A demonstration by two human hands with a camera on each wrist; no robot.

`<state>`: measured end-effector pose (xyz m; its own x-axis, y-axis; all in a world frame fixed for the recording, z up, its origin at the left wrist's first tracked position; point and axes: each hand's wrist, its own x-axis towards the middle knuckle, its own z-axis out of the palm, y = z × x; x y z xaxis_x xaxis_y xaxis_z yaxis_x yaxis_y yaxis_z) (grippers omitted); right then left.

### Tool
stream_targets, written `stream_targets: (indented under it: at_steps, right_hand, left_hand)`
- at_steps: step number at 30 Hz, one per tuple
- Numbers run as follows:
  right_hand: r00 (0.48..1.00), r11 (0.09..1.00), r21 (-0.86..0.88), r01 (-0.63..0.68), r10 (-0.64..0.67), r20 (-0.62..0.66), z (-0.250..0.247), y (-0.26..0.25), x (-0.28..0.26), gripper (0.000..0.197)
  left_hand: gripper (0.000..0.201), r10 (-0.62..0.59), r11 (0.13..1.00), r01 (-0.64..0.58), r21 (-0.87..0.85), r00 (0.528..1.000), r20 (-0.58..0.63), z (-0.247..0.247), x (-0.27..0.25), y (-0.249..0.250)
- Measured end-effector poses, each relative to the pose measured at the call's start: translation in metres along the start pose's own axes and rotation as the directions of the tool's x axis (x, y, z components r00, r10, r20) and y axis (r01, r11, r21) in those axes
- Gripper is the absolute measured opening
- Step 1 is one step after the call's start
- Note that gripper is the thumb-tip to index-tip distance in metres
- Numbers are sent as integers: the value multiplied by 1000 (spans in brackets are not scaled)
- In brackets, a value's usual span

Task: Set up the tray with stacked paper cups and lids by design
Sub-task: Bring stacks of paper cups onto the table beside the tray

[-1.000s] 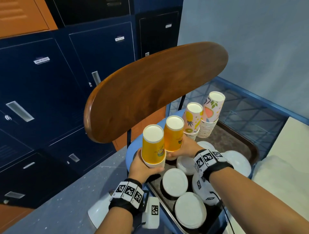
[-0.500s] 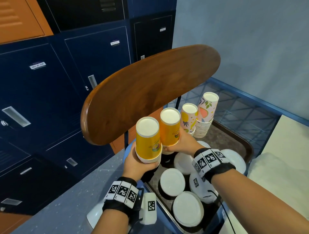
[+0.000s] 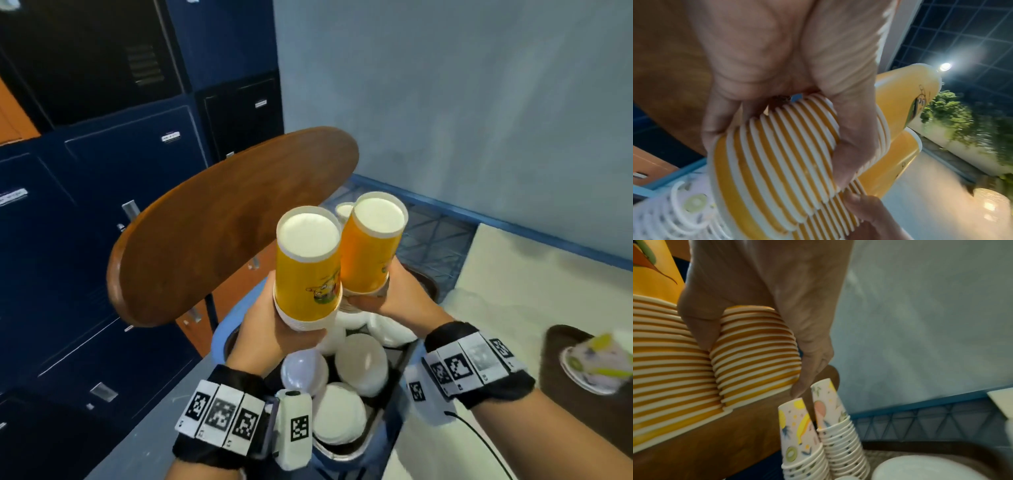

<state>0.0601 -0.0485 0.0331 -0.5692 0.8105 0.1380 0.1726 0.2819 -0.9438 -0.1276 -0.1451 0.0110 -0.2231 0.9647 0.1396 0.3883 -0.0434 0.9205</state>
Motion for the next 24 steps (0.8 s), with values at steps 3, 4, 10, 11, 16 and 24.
stream_targets:
  at_steps: [3, 4, 10, 11, 16, 24]
  right_hand:
    - [993, 1000, 22, -16, 19, -119, -38, -1, -43, 68]
    - [988, 999, 26, -18, 22, -156, -49, 1, -57, 69]
    - [906, 998, -25, -60, 44, -421, -124, 11, -163, 73]
    - [880, 997, -16, -79, 62, -470, -139, 12, -187, 73]
    - [756, 992, -17, -122, 81, -650, -198, 18, -302, 73]
    - [511, 944, 202, -263, 313, -801, -280, 55, -479, 76]
  left_hand:
    - [79, 46, 998, -41, -42, 993, 112, 37, -4, 34]
    - [86, 68, 998, -66, -19, 987, 143, 49, -5, 41]
    - [86, 135, 990, -140, -12, 928, 348, 146, -20, 87]
    - [88, 148, 988, -150, -24, 912, 383, 169, -26, 94]
    - [90, 149, 989, -107, -107, 801, 580, 274, -63, 124]
    - [85, 206, 978, -80, -194, 543, 814, 453, -134, 177]
